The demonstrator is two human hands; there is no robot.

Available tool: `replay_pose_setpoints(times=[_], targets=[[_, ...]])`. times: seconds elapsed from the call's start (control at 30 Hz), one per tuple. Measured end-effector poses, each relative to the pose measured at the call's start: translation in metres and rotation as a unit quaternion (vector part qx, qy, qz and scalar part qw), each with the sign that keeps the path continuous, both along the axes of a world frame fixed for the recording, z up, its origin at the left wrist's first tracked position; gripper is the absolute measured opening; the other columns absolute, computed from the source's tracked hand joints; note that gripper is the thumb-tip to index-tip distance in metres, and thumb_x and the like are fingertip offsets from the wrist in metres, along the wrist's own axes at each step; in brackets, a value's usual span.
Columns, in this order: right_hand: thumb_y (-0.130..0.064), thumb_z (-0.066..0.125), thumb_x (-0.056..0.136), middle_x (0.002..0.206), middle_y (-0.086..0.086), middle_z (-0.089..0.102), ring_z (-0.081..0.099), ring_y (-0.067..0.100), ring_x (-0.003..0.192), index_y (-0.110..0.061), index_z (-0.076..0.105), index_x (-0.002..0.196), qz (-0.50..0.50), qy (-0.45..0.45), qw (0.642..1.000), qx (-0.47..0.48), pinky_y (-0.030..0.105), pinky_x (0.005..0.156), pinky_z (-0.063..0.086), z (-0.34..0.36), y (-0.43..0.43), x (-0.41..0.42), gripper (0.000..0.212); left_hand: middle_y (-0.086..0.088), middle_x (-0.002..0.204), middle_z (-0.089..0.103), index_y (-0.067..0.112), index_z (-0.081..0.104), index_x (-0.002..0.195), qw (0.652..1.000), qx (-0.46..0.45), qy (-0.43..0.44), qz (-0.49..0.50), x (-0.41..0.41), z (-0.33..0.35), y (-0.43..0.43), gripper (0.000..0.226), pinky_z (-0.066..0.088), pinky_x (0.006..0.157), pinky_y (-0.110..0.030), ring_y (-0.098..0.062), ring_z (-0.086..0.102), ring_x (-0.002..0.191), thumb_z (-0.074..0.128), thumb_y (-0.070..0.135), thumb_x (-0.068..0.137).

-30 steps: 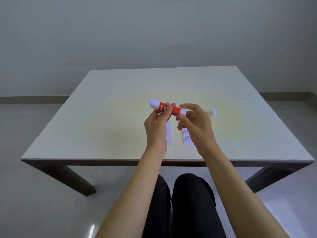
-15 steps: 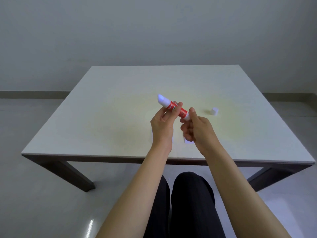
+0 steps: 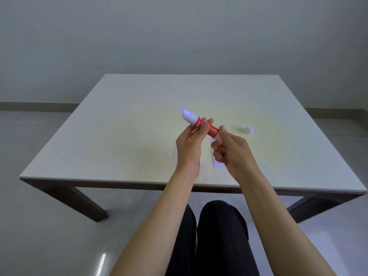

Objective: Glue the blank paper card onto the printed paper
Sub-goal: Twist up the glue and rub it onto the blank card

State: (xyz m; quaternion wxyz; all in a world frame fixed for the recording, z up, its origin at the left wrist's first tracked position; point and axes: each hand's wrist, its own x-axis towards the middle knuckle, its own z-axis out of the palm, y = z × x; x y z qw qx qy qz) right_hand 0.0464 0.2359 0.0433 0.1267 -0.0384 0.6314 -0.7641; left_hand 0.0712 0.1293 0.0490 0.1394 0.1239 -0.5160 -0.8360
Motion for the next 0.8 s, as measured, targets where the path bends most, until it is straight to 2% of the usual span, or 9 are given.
replay_pose_setpoints(times=[0.07, 0.17, 0.23, 0.3, 0.4, 0.5, 0.63, 0.73, 0.8], targets=[[-0.04, 0.053, 0.094, 0.057, 0.001, 0.056, 0.045, 0.014, 0.044, -0.009, 0.064, 0.075, 0.016, -0.032, 0.999, -0.028, 0.022, 0.047, 0.036, 0.0, 0.001, -0.001, 0.038, 0.005, 0.102, 0.076, 0.025, 0.073, 0.089, 1.0, -0.005, 0.001, -0.004, 0.0, 0.0, -0.002, 0.009, 0.038, 0.104, -0.027, -0.006, 0.062, 0.113, 0.065, 0.022, 0.087], [-0.04, 0.059, 0.086, 0.071, 0.003, 0.066, 0.055, 0.018, 0.052, -0.004, 0.059, 0.094, 0.049, -0.019, 0.991, -0.12, 0.024, 0.054, 0.048, -0.002, -0.003, -0.001, 0.037, 0.007, 0.099, 0.076, 0.023, 0.074, 0.093, 1.0, -0.005, 0.004, -0.018, -0.002, -0.001, -0.002, 0.011, 0.047, 0.095, -0.032, -0.013, 0.066, 0.106, 0.064, 0.024, 0.088], [-0.031, 0.061, 0.086, 0.082, 0.006, 0.067, 0.059, 0.017, 0.058, -0.009, 0.056, 0.097, 0.057, -0.018, 0.982, -0.177, 0.025, 0.059, 0.051, -0.002, -0.009, -0.005, 0.026, 0.012, 0.094, 0.075, 0.028, 0.074, 0.094, 0.996, -0.077, 0.008, -0.05, -0.004, 0.0, 0.001, 0.014, 0.053, 0.078, -0.026, -0.008, 0.068, 0.09, 0.061, 0.029, 0.09], [-0.022, 0.056, 0.093, 0.082, 0.007, 0.061, 0.054, 0.013, 0.053, -0.012, 0.057, 0.088, 0.018, -0.05, 0.973, -0.225, 0.021, 0.054, 0.047, -0.001, -0.013, -0.014, 0.011, 0.012, 0.112, 0.069, 0.029, 0.067, 0.114, 0.974, -0.196, 0.019, -0.111, -0.01, -0.002, -0.006, 0.027, 0.051, 0.092, -0.027, -0.001, 0.063, 0.103, 0.053, 0.038, 0.093], [-0.02, 0.059, 0.092, 0.06, -0.002, 0.053, 0.047, 0.01, 0.043, -0.016, 0.058, 0.075, -0.085, -0.148, 0.929, -0.327, 0.018, 0.043, 0.041, -0.002, -0.002, -0.034, 0.018, 0.008, 0.156, 0.028, 0.029, 0.03, 0.148, 0.903, -0.393, -0.041, -0.168, -0.022, -0.012, -0.051, 0.056, 0.013, 0.12, -0.032, -0.002, 0.02, 0.144, 0.047, 0.041, 0.096], [-0.019, 0.062, 0.09, 0.068, 0.001, 0.055, 0.058, 0.013, 0.051, -0.015, 0.056, 0.077, -0.131, -0.154, 0.923, -0.329, 0.019, 0.051, 0.05, -0.012, 0.01, -0.048, 0.015, 0.002, 0.161, 0.01, 0.033, 0.017, 0.15, 0.804, -0.536, -0.145, -0.213, -0.026, -0.028, -0.107, 0.058, -0.018, 0.116, -0.042, -0.004, -0.004, 0.147, 0.037, 0.047, 0.097], [-0.017, 0.057, 0.093, 0.084, 0.013, 0.073, 0.07, 0.018, 0.067, -0.011, 0.054, 0.083, -0.074, -0.082, 0.965, -0.238, 0.023, 0.064, 0.057, -0.024, -0.002, -0.055, 0.012, 0.016, 0.16, 0.005, 0.03, 0.007, 0.152, 0.71, -0.634, -0.121, -0.28, -0.029, -0.046, -0.128, 0.071, -0.023, 0.113, -0.047, -0.007, -0.011, 0.147, 0.042, 0.052, 0.094], [-0.018, 0.057, 0.094, 0.099, 0.026, 0.071, 0.07, 0.024, 0.073, -0.009, 0.055, 0.088, -0.012, -0.039, 0.982, -0.187, 0.029, 0.07, 0.059, -0.024, -0.018, -0.054, 0.011, 0.017, 0.16, 0.0, 0.03, 0.003, 0.152, 0.635, -0.705, -0.114, -0.294, -0.027, -0.058, -0.129, 0.087, -0.019, 0.114, -0.052, -0.012, -0.013, 0.147, 0.05, 0.061, 0.085], [-0.017, 0.058, 0.093, 0.096, 0.024, 0.072, 0.071, 0.027, 0.073, -0.009, 0.057, 0.09, 0.001, -0.024, 0.989, -0.145, 0.032, 0.07, 0.058, -0.027, -0.026, -0.051, 0.008, 0.017, 0.16, -0.002, 0.03, 0.003, 0.152, 0.609, -0.731, -0.104, -0.29, -0.027, -0.064, -0.13, 0.093, -0.019, 0.113, -0.054, -0.013, -0.014, 0.147, 0.05, 0.067, 0.08]])
